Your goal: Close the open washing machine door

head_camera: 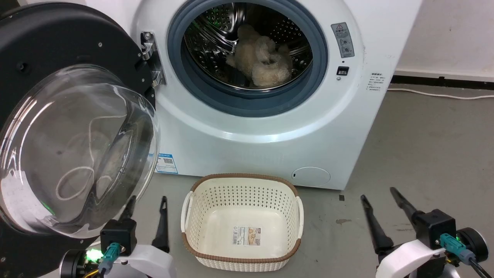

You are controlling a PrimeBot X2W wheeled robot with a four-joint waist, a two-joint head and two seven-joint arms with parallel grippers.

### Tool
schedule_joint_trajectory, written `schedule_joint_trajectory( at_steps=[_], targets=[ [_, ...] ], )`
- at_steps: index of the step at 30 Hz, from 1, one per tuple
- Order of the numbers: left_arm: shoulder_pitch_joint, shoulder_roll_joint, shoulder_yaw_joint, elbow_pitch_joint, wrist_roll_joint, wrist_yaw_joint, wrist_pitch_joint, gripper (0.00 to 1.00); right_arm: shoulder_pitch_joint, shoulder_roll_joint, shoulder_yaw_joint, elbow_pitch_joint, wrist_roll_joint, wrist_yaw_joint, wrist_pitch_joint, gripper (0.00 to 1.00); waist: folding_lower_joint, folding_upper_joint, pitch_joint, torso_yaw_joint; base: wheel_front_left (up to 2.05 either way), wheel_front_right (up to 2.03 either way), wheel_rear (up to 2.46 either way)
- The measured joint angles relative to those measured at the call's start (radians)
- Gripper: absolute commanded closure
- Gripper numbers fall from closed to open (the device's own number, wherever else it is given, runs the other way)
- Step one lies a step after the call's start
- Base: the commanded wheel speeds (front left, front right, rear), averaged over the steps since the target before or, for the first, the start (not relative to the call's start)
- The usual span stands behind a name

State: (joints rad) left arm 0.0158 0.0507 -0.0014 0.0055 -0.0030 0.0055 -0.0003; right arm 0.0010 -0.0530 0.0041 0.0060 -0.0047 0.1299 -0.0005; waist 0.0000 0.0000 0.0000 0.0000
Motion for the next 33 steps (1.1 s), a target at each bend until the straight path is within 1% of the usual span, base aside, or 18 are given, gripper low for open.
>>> schedule_joint_trajectory(
  at_steps=[8,15,27,33],
  targets=[
    [0.0,0.0,-0.009,0.001,0.0,0.0,-0.01,0.0,0.001,-0.001,-0.002,0.003,0.007,0.0,-0.01,0.0,0.0,0.0,0.0,0.002,0.0,0.0,0.0],
    [0.0,0.0,-0.019,0.002,0.0,0.002,-0.028,0.0,0.006,-0.003,-0.006,0.002,0.015,0.0,-0.029,0.0,0.0,0.0,-0.005,0.023,0.0,0.0,0.0],
    [0.001,0.004,-0.04,0.004,0.0,0.006,-0.051,0.0,0.017,-0.007,0.004,0.002,0.024,0.0,-0.052,0.0,0.0,0.0,-0.017,0.095,0.0,0.0,0.0],
    [0.005,0.008,-0.042,0.0,0.0,0.011,-0.063,0.0,0.018,-0.01,0.033,0.01,0.028,0.0,-0.063,0.0,0.0,0.0,-0.016,0.131,0.0,0.0,0.0]
  ],
)
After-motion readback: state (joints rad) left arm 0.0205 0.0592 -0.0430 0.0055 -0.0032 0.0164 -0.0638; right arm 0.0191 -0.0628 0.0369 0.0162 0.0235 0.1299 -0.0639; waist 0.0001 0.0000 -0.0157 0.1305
